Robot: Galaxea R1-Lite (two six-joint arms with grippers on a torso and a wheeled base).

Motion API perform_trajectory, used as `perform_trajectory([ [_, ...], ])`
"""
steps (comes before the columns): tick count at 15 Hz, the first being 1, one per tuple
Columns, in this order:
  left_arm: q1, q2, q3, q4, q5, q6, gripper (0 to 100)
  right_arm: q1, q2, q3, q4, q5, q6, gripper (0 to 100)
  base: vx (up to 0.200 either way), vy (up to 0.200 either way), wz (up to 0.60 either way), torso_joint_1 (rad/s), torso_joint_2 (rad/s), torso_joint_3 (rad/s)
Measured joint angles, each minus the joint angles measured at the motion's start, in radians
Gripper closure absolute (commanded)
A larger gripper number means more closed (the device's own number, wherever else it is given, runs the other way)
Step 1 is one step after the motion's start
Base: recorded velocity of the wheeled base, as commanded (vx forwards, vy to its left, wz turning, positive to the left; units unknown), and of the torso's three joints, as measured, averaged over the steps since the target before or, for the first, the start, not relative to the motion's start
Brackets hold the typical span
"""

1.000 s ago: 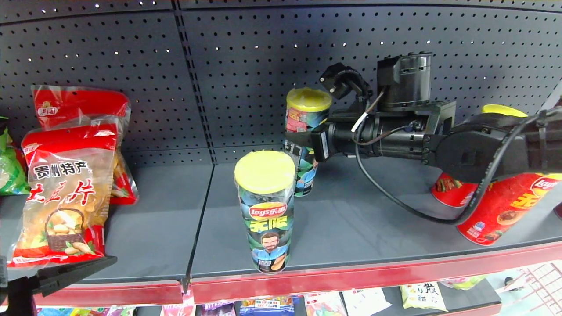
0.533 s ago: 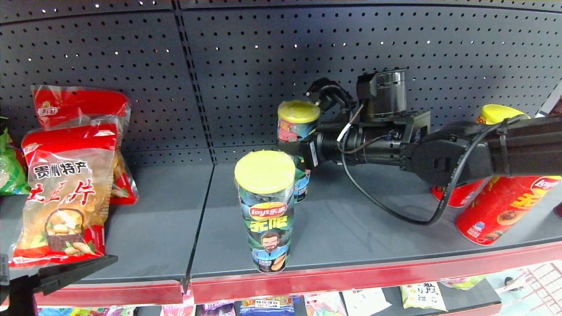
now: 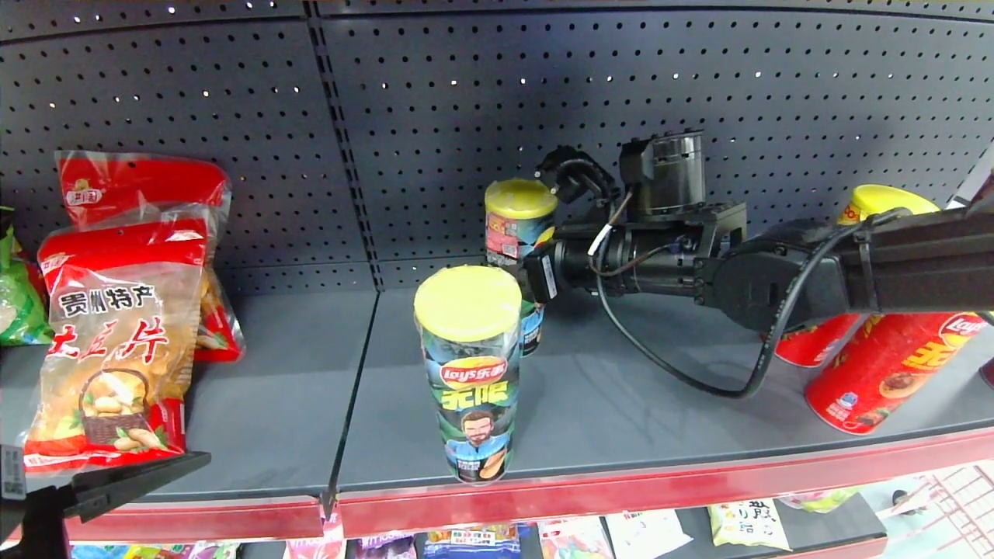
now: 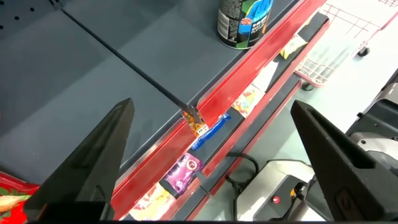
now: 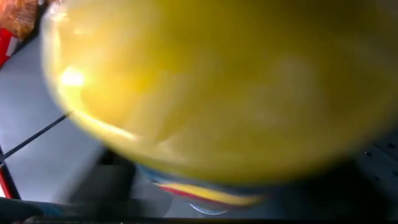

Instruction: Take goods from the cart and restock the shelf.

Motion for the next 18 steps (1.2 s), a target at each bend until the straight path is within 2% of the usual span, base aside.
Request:
perform_trajectory([
  [3,-0.001,0.006,-0.002,0.0,0.0,-0.014,0,0.007,-0.043,0.071,0.001,-0.011,0.0,0,0.0,0.0,0.0,0.0,0.0,0.0],
  [12,0.0,0.12,-0.061,-0.003,0.01,-0.015,0,0.07,-0.386,0.456,0.001,-0.119,0.02,0,0.0,0.0,0.0,0.0,0.0,0.0],
  [16,0.0,0.235,-0.111,-0.007,0.01,-0.005,0,0.073,-0.634,0.689,0.001,-0.146,0.015,0,0.0,0.0,0.0,0.0,0.0,0.0],
  [18,-0.002,0.302,-0.136,-0.014,0.006,0.012,0,0.072,-0.776,0.809,-0.002,-0.149,0.015,0,0.0,0.0,0.0,0.0,0.0,0.0],
])
